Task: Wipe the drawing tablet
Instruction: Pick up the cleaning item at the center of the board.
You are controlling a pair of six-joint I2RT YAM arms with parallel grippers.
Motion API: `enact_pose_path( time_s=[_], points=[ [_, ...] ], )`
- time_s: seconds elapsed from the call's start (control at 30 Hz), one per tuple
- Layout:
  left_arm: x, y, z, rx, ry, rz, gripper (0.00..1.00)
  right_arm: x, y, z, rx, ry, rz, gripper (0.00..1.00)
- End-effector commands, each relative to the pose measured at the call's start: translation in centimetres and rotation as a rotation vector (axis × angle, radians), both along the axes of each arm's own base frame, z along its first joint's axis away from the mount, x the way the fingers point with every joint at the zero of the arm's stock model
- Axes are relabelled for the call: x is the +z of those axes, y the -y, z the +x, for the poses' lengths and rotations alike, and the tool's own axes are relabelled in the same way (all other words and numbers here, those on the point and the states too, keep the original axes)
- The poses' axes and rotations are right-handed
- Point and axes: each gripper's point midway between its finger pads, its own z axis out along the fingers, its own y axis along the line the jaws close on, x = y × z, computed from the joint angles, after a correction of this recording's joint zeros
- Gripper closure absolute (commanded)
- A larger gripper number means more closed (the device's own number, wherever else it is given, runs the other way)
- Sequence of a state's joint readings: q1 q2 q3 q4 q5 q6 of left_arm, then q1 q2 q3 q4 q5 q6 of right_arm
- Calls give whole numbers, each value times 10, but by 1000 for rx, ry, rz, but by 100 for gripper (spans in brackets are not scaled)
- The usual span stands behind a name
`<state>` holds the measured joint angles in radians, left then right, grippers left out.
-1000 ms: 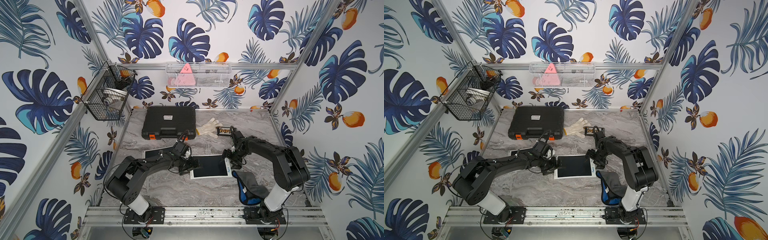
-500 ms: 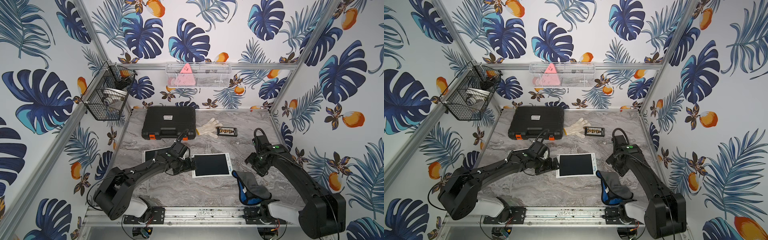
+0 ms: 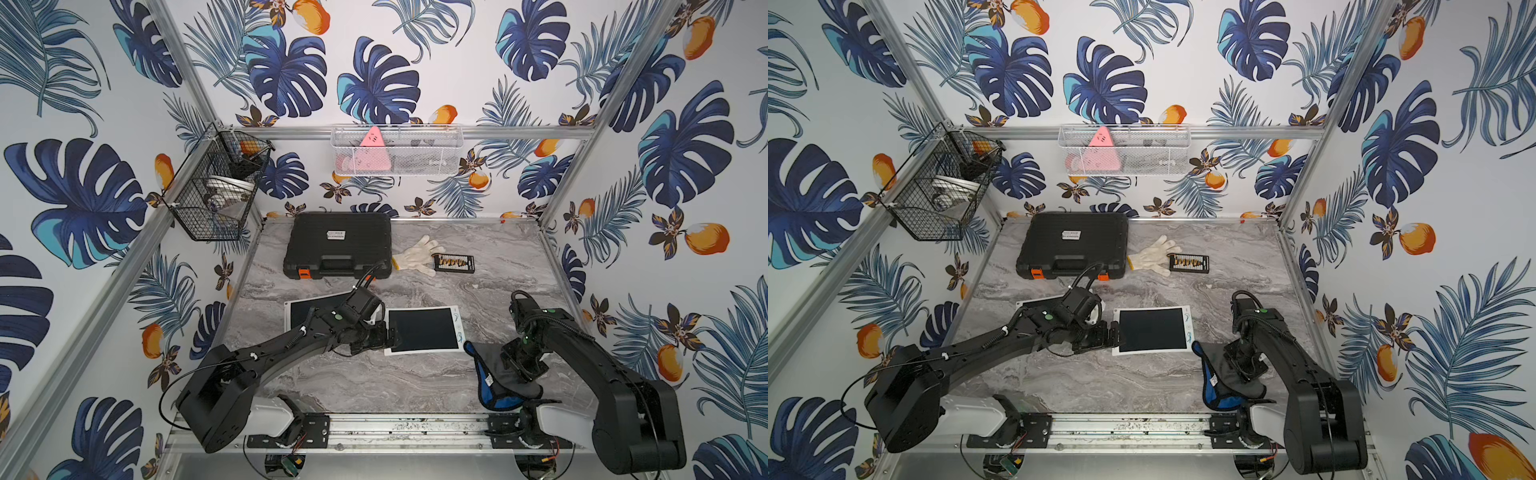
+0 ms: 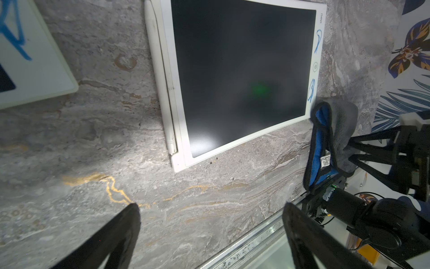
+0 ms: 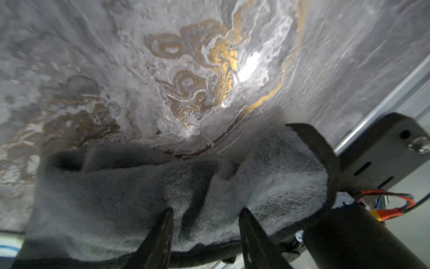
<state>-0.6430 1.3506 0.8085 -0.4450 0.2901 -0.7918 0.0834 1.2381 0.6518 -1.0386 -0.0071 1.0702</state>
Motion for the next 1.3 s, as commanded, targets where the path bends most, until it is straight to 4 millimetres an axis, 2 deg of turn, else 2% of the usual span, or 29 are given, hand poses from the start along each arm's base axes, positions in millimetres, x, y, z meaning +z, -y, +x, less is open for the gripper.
enact_pose_path(
  time_s=[0.0,0.07,0.13,0.33,0.4,0.5,0.57,0.67,0.73,0.8,0.87,1.03,1.1,1.17,1.27],
  points=[
    [1,0,-2,4,-12,-3,1,-10,-10,6,-69,16,52,63],
    [-1,0,-3,4,-17,-1,1,-8,-8,16,-82,41,38,84],
    [-2,0,-3,4,-17,-1,1,4,0,30,-79,78,-4,100],
    [1,-2,0,-4,-1,16,1,85,50,80,-6,235,-266,100],
    [1,-1,1,-6,-1,18,1,110,61,95,11,274,-330,100],
    [1,-1,2,-8,-1,24,1,142,69,120,33,349,-391,100],
    [2,0,4,-7,4,28,1,151,66,144,82,417,-382,100],
    [3,0,6,-6,10,34,1,145,33,183,201,510,-211,100],
    [3,0,7,-8,10,34,1,131,-4,202,263,553,-14,100],
    [1,0,6,-8,5,37,1,120,-23,204,281,549,63,100],
    [0,0,6,-6,1,35,1,107,-29,198,271,537,95,100],
    [-4,-3,1,3,-7,36,1,66,12,160,212,379,8,100],
    [-6,-4,0,5,-13,33,1,49,30,149,165,299,28,100],
    [-7,-4,-1,5,-15,32,1,37,41,148,123,253,66,100],
    [-7,-3,0,2,-14,29,1,35,50,163,138,266,63,100]
  ],
)
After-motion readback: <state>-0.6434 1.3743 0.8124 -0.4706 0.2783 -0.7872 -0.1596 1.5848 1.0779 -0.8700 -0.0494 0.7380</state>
